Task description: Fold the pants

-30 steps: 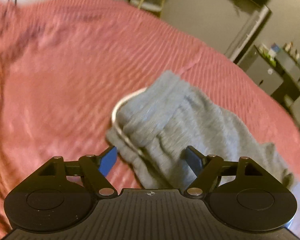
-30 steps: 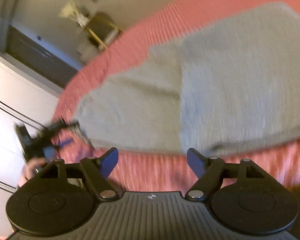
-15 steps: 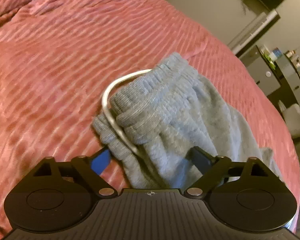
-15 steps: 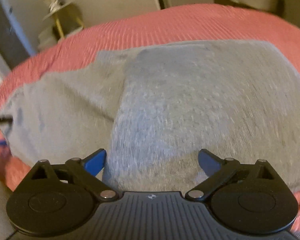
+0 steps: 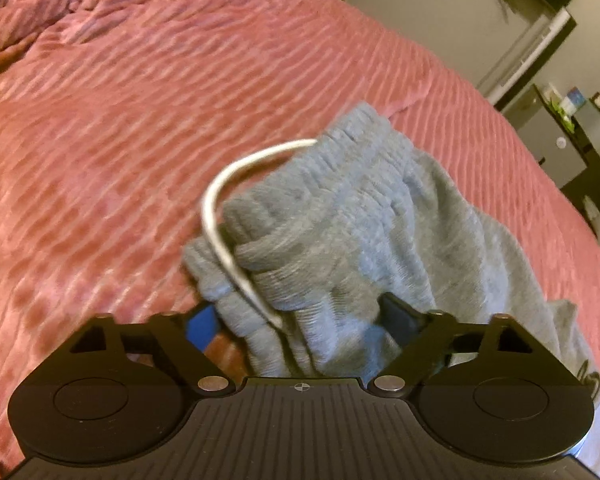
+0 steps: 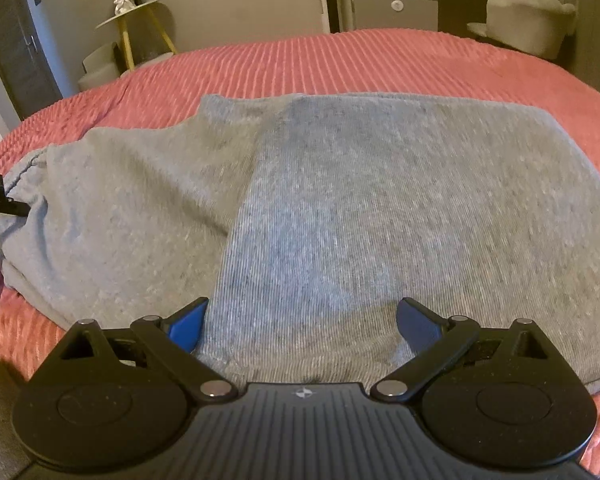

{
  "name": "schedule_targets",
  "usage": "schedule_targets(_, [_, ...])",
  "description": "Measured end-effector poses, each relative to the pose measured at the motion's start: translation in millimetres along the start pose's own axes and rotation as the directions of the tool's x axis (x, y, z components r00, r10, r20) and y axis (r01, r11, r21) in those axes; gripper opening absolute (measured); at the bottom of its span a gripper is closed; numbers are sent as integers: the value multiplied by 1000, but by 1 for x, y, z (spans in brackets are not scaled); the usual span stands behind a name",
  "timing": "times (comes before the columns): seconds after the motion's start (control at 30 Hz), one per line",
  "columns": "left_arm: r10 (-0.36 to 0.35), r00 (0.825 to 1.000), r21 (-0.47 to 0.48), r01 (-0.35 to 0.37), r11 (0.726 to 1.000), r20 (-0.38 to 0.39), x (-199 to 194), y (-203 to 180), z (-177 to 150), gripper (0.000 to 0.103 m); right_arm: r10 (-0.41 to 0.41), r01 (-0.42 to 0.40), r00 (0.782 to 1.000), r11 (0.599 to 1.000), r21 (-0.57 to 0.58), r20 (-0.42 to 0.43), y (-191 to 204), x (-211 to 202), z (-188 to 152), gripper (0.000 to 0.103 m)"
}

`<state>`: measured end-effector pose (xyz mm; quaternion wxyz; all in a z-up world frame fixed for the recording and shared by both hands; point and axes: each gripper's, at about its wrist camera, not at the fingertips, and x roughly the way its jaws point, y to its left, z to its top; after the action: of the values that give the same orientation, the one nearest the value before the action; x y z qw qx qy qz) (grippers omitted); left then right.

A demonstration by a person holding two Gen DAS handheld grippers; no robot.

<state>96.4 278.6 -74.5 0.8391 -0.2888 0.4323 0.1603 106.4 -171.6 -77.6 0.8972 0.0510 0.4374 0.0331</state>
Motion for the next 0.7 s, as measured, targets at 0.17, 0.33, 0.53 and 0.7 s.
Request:
schedule_targets(0.17, [-120, 990, -71, 126, 989, 75, -21, 21, -1, 64, -20, 20, 1000, 999, -37, -3, 5, 1, -2, 98])
schedule_targets(0.33, [-274, 957, -157, 286, 945, 97, -12, 49, -3, 64, -26, 26, 1000, 999, -42, 0, 6, 0, -3, 98])
schedule_targets(0.53, [-314, 943, -219, 331, 918, 108, 3, 56, -5, 75, -38, 38, 999, 997, -64, -1, 8, 1, -3, 98])
schedule_targets(0.7, [-308, 948, -233, 317, 919, 74, 18, 50, 2, 80, -34, 34, 999, 998, -58, 3, 7, 1, -4, 98])
